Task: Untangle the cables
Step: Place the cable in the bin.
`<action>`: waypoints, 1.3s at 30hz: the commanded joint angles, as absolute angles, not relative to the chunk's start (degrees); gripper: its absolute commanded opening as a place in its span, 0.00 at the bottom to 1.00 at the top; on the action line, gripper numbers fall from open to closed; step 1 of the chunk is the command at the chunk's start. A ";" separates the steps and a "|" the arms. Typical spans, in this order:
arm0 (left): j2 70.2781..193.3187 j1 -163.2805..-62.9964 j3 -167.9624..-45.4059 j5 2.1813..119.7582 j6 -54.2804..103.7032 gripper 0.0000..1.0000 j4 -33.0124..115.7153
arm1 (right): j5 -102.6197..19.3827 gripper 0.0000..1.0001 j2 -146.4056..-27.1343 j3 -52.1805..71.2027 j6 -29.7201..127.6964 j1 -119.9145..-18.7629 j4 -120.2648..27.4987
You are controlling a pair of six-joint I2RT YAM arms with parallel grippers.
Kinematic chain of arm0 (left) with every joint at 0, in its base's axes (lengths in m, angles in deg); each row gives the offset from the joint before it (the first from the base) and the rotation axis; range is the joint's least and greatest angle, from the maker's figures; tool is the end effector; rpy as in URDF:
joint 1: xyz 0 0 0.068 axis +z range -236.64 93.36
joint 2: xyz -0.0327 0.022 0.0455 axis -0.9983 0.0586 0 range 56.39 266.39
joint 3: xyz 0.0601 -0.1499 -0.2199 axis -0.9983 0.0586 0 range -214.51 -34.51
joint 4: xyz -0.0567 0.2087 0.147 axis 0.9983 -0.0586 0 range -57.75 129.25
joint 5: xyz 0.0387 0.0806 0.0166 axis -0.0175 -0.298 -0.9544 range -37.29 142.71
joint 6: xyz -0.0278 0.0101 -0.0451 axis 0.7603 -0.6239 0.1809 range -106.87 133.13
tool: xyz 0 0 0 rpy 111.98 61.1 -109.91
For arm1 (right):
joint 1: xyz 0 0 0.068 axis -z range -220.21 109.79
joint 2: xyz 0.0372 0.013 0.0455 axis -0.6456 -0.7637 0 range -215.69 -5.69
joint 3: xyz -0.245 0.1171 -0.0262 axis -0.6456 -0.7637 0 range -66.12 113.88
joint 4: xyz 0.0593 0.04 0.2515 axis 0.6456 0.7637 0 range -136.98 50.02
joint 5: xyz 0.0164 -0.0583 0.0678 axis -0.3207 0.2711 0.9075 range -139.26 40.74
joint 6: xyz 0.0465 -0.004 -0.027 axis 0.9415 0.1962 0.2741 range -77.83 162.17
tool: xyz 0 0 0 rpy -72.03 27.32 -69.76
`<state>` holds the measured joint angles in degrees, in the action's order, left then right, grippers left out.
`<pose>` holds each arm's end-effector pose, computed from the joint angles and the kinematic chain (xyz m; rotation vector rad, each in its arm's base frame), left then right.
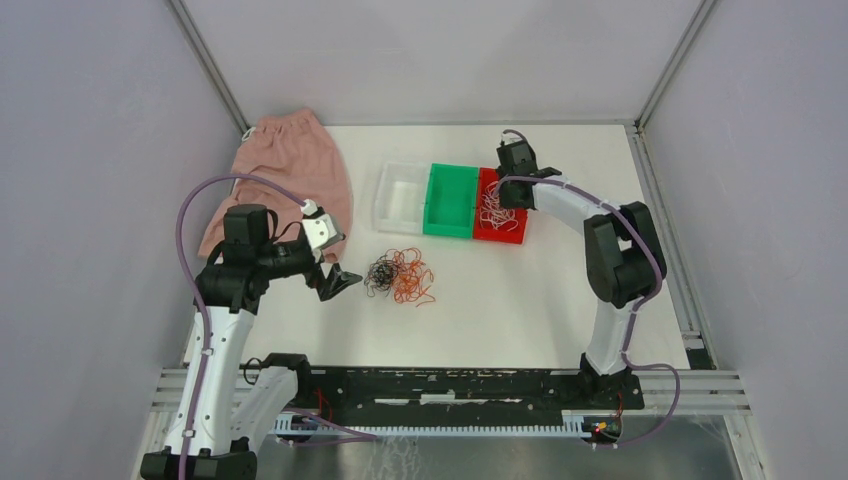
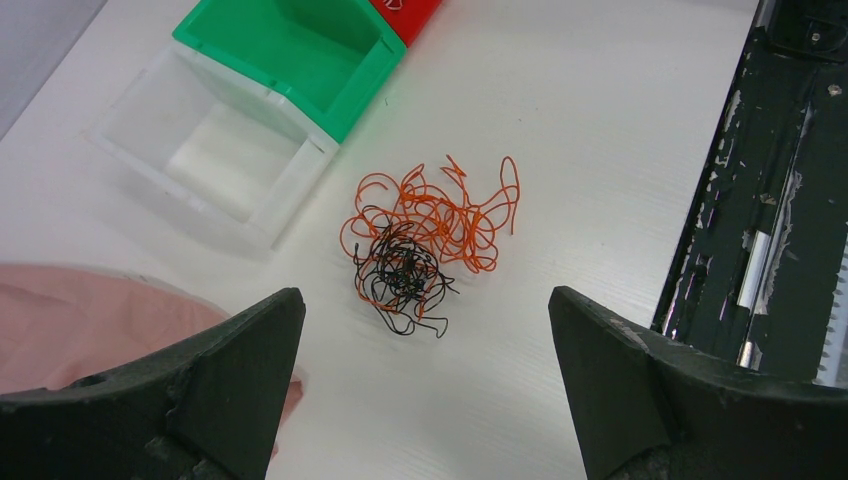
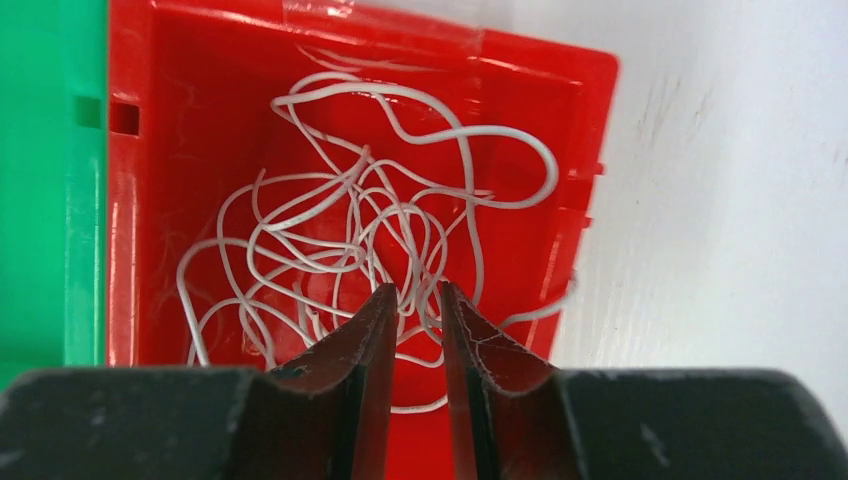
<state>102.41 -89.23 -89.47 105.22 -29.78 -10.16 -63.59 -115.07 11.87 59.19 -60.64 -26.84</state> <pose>0.1408 -0.0345 0.3387 1.1795 1.6492 -0.6011 0.3924 0.1369 0.2012 0.0342 2.4317 -0.0172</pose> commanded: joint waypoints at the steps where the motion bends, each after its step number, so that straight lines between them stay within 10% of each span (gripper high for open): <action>1: 102.09 -89.03 -91.64 105.09 -31.29 0.99 -9.71 | -67.09 0.29 -116.85 14.96 57.38 -61.80 -26.44; 14: 102.10 -89.01 -91.38 105.05 -31.78 0.99 -9.78 | -72.19 0.28 -117.73 13.60 54.86 -61.30 -26.05; 25: 103.62 -89.05 -91.24 101.20 -25.74 0.99 -7.65 | -68.73 0.62 -105.97 20.72 54.08 -67.95 -22.91; 29: 104.31 -89.06 -91.23 98.48 -24.44 0.99 -7.51 | -70.18 0.97 -99.12 18.65 54.36 -70.72 -22.33; 39: 105.25 -89.00 -90.97 94.91 -17.73 0.99 -2.61 | -50.59 0.99 -82.45 2.34 69.87 -70.92 -30.50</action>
